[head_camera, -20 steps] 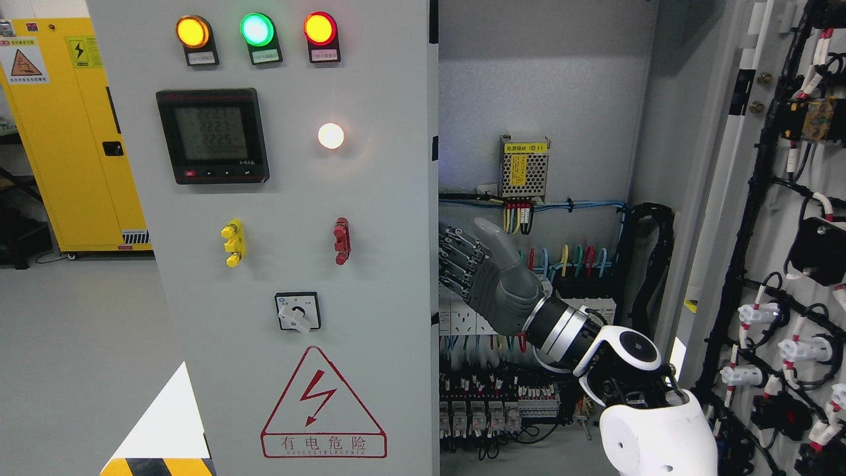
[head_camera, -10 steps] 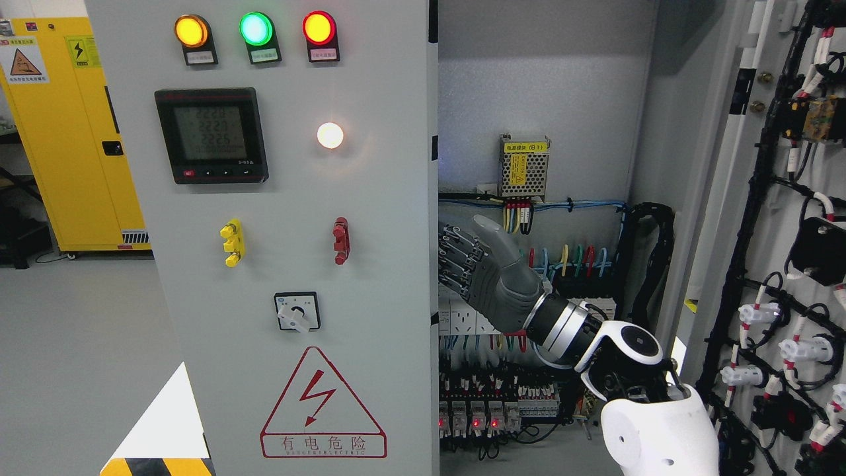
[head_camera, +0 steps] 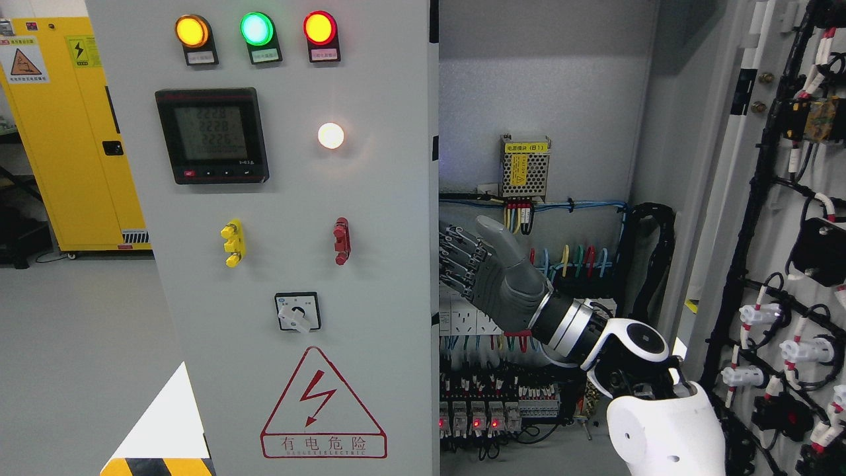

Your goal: Open door with both hands

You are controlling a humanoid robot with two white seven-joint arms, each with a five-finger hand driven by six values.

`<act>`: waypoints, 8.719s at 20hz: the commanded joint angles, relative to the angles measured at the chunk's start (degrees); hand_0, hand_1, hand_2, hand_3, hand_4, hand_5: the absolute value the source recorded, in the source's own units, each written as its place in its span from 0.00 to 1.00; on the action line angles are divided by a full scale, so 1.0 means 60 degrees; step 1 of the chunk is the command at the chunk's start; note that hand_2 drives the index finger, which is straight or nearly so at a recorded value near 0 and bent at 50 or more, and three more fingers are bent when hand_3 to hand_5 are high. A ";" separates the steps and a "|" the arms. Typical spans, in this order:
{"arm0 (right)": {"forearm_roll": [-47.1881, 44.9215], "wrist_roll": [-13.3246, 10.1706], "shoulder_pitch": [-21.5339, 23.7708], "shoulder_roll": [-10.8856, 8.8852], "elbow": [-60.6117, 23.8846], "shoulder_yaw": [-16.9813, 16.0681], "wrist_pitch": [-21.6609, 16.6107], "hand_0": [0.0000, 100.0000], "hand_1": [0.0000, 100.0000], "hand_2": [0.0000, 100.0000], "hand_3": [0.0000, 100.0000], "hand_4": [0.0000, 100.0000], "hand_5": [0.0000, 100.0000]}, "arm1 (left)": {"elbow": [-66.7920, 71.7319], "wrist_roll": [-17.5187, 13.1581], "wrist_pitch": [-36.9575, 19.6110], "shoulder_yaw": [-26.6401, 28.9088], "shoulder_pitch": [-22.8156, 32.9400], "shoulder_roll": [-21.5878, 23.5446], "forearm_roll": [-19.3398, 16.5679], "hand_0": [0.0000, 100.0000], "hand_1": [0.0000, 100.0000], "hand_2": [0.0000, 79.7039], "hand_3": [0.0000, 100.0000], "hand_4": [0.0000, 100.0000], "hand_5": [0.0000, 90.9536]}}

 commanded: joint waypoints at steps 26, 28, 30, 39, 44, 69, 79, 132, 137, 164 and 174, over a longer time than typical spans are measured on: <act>-0.0036 -0.0058 -0.0311 -0.0142 0.0462 0.0112 0.0320 0.24 0.00 0.00 0.00 0.00 0.00 | 0.0176 -0.0003 0.0000 0.0000 0.0000 -0.0296 0.0000 0.00 0.00 0.00 0.00 0.00 0.00; -0.0050 -0.0028 -0.0311 -0.0142 0.0433 0.0112 0.0320 0.24 0.00 0.00 0.00 0.00 0.00 | 0.0176 -0.0003 0.0000 0.0000 0.0000 -0.0296 0.0000 0.00 0.00 0.00 0.00 0.00 0.00; -0.0036 0.0045 -0.0311 -0.0127 0.0404 0.0127 0.0306 0.24 0.00 0.00 0.00 0.00 0.00 | 0.0176 -0.0003 0.0000 0.0000 0.0000 -0.0296 0.0000 0.00 0.00 0.00 0.00 0.00 0.00; -0.0036 0.0587 -0.0296 -0.0112 0.0184 0.0142 0.0451 0.24 0.00 0.00 0.00 0.00 0.00 | 0.0176 -0.0003 0.0000 0.0000 0.0000 -0.0296 0.0000 0.00 0.00 0.00 0.00 0.00 0.00; -0.0036 0.0939 -0.0296 -0.0083 0.0023 0.0259 0.0628 0.24 0.00 0.00 0.00 0.00 0.00 | 0.0176 -0.0003 0.0000 0.0000 0.0000 -0.0311 0.0000 0.00 0.00 0.00 0.00 0.00 0.00; -0.0549 0.0895 0.1666 -0.0186 -0.2700 0.1649 0.0628 0.24 0.00 0.00 0.00 0.00 0.00 | 0.0176 -0.0003 0.0000 -0.0014 0.0015 -0.0369 0.0000 0.00 0.00 0.00 0.00 0.00 0.00; -0.0446 0.0836 0.2589 -0.0142 -0.3682 0.3246 0.0540 0.24 0.00 0.00 0.00 0.00 0.00 | 0.0176 -0.0003 0.0000 -0.0014 0.0000 -0.0384 0.0000 0.00 0.00 0.00 0.00 0.00 0.00; 0.0726 -0.1552 0.4436 0.1645 -0.4050 0.6836 0.0525 0.24 0.00 0.00 0.00 0.00 0.00 | 0.0161 -0.0003 0.0000 0.0000 0.0000 -0.0413 0.0000 0.00 0.00 0.00 0.00 0.00 0.00; 0.0711 -0.1552 0.4260 0.1645 -0.3976 0.6836 0.0525 0.24 0.00 0.00 0.00 0.00 0.00 | 0.0161 -0.0003 0.0000 0.0000 0.0000 -0.0413 0.0000 0.00 0.00 0.00 0.00 0.00 0.00; 0.0740 -0.4247 0.8475 -0.0537 -0.7079 0.2751 -0.0645 0.24 0.00 0.00 0.00 0.00 0.00 | 0.0044 -0.0120 -0.0160 0.0015 -0.0437 -0.0545 0.0059 0.00 0.00 0.00 0.00 0.00 0.00; 0.0697 -0.4247 1.1199 -0.1386 -0.7667 0.0672 -0.2827 0.24 0.00 0.00 0.00 0.00 0.00 | -0.9025 -0.2141 -0.0545 0.0015 0.1870 0.0480 0.0000 0.00 0.00 0.00 0.00 0.00 0.00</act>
